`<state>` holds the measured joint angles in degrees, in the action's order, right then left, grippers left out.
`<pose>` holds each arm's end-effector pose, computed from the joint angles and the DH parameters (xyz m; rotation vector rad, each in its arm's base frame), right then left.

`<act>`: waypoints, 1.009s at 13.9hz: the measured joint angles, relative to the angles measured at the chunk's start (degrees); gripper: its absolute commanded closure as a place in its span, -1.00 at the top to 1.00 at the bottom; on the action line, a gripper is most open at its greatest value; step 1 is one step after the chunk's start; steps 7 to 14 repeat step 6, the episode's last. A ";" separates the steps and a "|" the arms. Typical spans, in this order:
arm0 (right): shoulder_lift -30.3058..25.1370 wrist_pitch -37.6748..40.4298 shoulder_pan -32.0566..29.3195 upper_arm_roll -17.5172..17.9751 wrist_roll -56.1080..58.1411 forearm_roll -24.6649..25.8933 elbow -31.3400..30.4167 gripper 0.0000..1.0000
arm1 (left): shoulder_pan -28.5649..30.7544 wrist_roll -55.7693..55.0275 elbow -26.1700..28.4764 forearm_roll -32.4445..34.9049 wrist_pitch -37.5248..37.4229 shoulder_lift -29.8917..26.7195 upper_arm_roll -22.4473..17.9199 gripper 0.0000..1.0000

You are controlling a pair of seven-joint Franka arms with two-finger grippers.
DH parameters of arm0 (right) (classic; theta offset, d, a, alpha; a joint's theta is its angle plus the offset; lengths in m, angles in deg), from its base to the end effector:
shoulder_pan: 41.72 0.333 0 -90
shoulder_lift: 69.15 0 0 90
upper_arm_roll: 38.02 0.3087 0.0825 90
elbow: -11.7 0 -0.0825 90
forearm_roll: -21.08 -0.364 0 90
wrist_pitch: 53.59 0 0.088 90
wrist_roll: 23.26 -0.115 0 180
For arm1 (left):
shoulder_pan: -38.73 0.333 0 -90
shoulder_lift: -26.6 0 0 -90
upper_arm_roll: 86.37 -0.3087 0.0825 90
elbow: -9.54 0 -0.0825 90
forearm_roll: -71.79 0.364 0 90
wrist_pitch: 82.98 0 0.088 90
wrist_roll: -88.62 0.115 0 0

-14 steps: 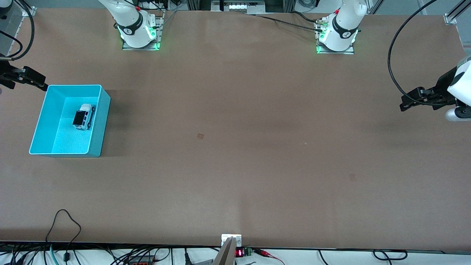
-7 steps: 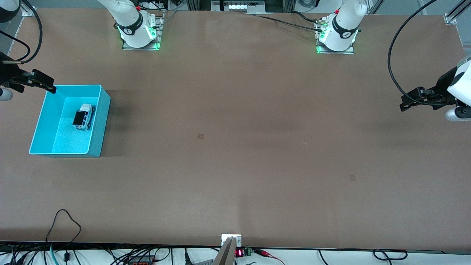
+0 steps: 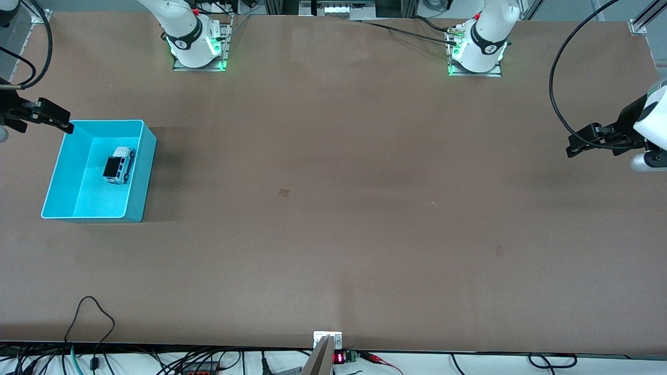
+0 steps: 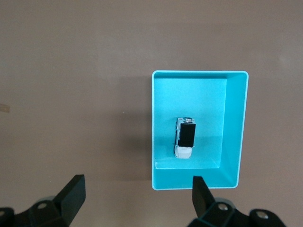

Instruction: Wind and store white jeep toy

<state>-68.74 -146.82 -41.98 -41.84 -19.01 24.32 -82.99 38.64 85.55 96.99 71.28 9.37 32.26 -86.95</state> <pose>0.5370 -0.0444 0.5733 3.0867 0.0109 -0.0566 0.5669 0.0036 0.5785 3.1324 0.0979 -0.0211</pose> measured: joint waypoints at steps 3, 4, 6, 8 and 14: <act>1.17 0.02 0.31 0.00 0.00 0.00 0.91 1.00 | 0.00 0.00 0.00 0.00 0.00 0.00 0.00 1.00; 1.36 0.10 0.36 0.00 0.00 0.00 1.17 1.00 | 0.00 0.00 0.00 0.00 0.00 0.00 0.00 1.00; 1.44 0.33 0.39 0.00 0.00 0.00 1.36 1.00 | 0.00 0.00 0.00 0.00 0.00 0.00 0.00 1.00; 1.44 0.33 0.39 0.00 0.00 0.00 1.36 1.00 | 0.00 0.00 0.00 0.00 0.00 0.00 0.00 1.00; 1.44 0.33 0.39 0.00 0.00 0.00 1.36 1.00 | 0.00 0.00 0.00 0.00 0.00 0.00 0.00 1.00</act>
